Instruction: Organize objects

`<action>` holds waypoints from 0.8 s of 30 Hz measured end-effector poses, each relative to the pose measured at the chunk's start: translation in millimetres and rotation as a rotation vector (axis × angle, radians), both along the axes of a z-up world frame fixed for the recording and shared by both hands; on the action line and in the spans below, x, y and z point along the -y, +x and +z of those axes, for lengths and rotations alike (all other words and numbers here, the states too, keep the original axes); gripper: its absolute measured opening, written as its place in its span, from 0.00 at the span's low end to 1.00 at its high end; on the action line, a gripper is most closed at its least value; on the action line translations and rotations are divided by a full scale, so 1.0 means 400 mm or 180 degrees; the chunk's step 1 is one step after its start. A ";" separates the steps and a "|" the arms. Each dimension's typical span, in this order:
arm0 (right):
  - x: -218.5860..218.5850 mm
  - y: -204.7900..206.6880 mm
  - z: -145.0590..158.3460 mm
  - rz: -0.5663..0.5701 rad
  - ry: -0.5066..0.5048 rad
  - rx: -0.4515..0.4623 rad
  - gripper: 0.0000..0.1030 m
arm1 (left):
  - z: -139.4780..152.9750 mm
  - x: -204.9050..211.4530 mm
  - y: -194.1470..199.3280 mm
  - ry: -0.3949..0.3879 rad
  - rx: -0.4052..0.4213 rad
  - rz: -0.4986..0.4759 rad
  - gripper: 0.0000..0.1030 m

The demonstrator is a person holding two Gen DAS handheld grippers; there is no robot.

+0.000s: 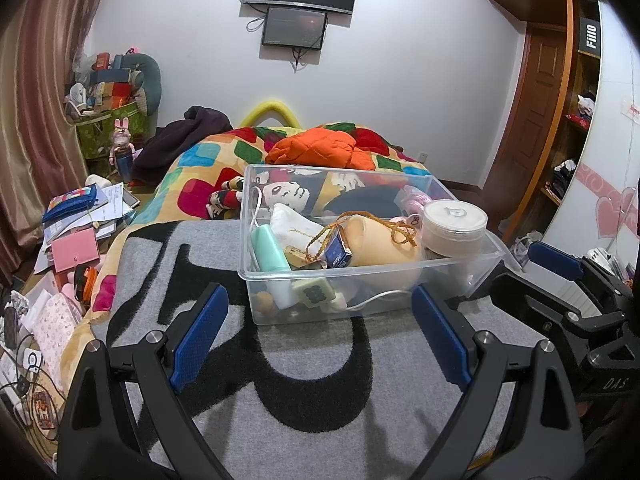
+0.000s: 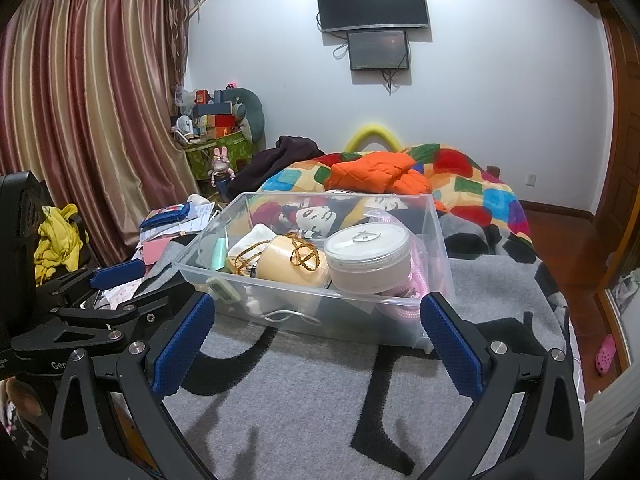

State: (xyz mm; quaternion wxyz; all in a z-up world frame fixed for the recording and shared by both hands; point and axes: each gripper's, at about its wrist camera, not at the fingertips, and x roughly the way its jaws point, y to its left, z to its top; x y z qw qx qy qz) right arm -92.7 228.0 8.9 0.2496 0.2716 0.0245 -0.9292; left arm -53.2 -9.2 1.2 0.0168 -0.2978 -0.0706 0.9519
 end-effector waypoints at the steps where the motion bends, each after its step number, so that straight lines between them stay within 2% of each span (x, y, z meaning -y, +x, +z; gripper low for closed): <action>1: 0.000 0.000 0.000 0.0000 0.0000 -0.0001 0.99 | -0.001 -0.001 0.000 0.0003 0.0004 -0.0015 0.91; 24: -0.011 0.003 0.009 -0.0022 -0.0020 -0.0011 0.99 | -0.004 -0.002 -0.001 0.0014 0.0041 0.0012 0.91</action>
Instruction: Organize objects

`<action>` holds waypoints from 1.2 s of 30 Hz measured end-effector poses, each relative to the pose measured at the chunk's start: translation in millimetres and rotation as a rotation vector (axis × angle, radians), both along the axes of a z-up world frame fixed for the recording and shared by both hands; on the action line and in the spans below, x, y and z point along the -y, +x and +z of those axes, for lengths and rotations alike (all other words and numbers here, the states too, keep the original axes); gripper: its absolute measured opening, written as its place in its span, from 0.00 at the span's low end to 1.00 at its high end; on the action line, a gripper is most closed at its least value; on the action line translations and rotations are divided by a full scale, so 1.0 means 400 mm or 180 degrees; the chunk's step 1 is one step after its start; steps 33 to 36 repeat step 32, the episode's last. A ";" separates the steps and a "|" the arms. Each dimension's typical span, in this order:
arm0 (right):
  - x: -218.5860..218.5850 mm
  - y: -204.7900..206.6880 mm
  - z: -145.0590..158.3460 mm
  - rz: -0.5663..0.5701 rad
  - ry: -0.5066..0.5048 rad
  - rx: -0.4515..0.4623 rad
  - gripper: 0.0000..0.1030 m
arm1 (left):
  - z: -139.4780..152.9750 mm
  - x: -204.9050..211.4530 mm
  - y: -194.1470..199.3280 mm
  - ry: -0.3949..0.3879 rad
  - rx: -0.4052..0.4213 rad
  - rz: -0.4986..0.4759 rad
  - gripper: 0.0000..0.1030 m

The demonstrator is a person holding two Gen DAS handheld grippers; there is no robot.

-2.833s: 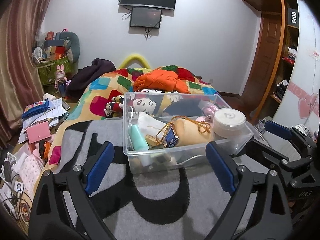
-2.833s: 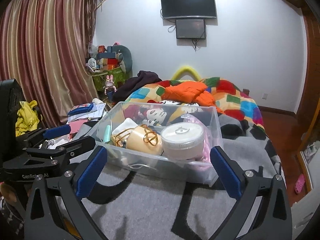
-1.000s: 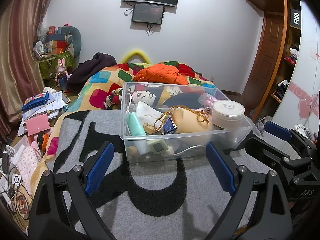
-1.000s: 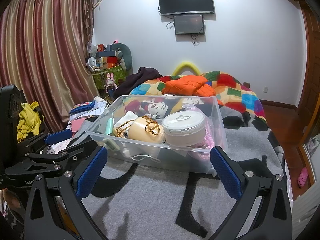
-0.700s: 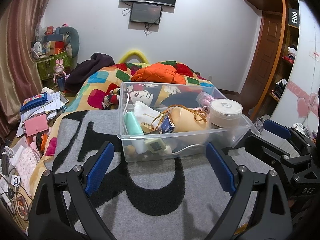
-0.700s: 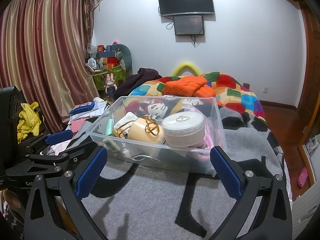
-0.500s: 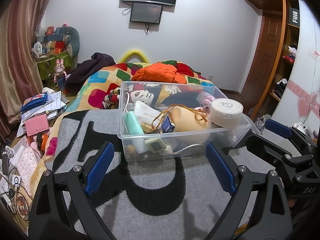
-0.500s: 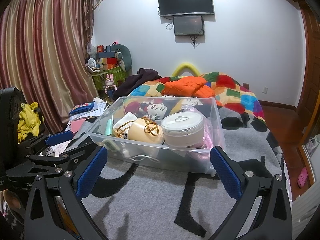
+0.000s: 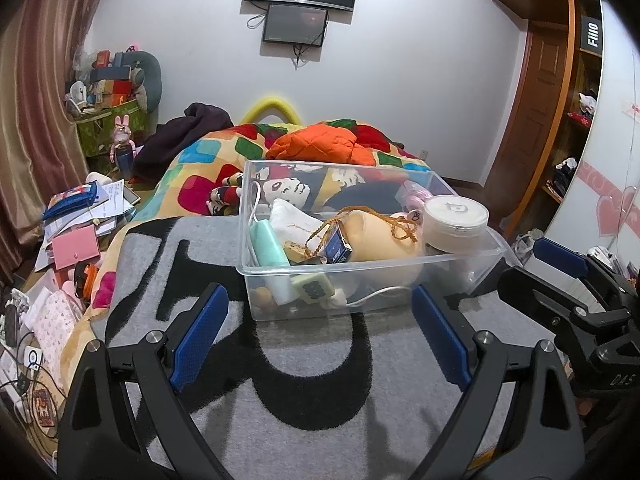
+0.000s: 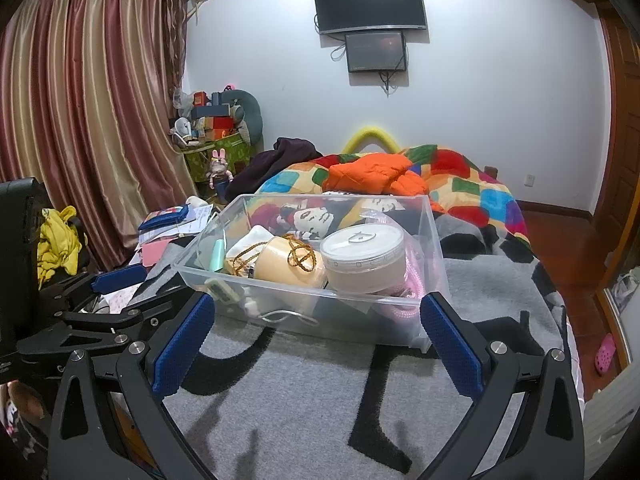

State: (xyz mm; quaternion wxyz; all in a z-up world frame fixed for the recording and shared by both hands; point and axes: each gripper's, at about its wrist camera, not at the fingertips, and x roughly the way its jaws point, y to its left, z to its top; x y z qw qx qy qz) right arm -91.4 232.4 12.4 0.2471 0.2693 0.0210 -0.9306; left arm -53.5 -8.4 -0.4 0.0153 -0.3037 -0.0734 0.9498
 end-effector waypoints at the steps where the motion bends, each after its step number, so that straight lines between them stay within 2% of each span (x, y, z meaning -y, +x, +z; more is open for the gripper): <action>1: 0.000 0.000 0.000 -0.0002 -0.0002 0.0001 0.99 | 0.001 -0.001 0.000 0.0006 0.0004 0.0003 0.91; 36: -0.003 -0.012 -0.011 -0.0053 -0.0003 0.0043 0.99 | 0.012 0.008 0.007 0.0014 0.0020 0.0003 0.91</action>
